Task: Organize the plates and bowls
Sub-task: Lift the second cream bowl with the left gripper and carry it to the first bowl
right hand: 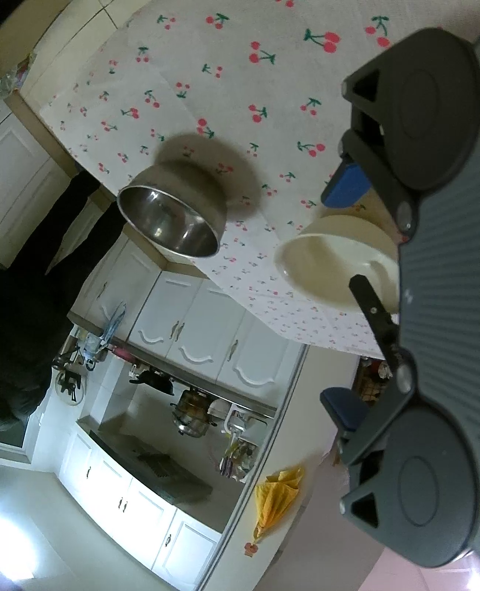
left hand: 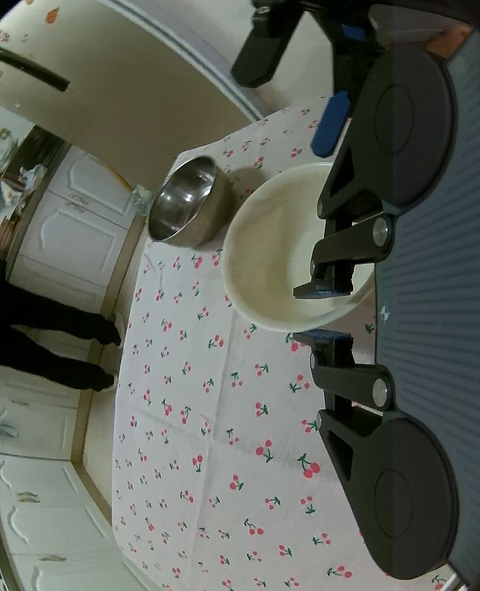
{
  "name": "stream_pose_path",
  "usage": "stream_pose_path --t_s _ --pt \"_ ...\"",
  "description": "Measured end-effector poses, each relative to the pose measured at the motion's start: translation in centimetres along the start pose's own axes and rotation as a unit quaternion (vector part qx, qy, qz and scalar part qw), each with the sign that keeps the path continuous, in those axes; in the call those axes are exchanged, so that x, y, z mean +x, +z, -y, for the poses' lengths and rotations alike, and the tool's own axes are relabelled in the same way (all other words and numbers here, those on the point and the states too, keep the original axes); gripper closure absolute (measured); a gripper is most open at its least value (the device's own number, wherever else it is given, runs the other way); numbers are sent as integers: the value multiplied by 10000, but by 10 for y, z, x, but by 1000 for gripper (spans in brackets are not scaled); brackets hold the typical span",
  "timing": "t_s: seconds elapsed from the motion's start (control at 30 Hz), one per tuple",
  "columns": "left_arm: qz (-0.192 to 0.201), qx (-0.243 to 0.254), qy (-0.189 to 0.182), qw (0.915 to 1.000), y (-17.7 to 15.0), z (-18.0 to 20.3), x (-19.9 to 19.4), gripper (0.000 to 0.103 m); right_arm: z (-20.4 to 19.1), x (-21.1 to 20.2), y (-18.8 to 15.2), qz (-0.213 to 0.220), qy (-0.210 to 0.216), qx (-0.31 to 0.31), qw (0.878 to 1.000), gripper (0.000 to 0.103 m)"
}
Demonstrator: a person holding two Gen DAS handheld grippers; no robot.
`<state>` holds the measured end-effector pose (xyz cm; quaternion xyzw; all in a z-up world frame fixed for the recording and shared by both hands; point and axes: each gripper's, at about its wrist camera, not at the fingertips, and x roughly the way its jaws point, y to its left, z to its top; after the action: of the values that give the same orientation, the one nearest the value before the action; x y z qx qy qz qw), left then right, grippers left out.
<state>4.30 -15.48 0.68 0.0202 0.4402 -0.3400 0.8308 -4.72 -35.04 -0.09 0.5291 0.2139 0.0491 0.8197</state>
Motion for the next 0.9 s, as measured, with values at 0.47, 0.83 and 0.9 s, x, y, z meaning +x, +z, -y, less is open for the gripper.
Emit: stream_pose_path --t_s 0.47,0.83,0.9 --pt "187 -173 -170 9995 5 0 7 82 -1 13 -8 -94 198 45 9997 0" --pt "222 -127 -152 9996 3 1 0 84 -8 10 -9 -62 276 -105 9995 0" --pt "245 -131 -146 9995 2 1 -2 84 -9 10 -9 -72 307 -137 9994 0"
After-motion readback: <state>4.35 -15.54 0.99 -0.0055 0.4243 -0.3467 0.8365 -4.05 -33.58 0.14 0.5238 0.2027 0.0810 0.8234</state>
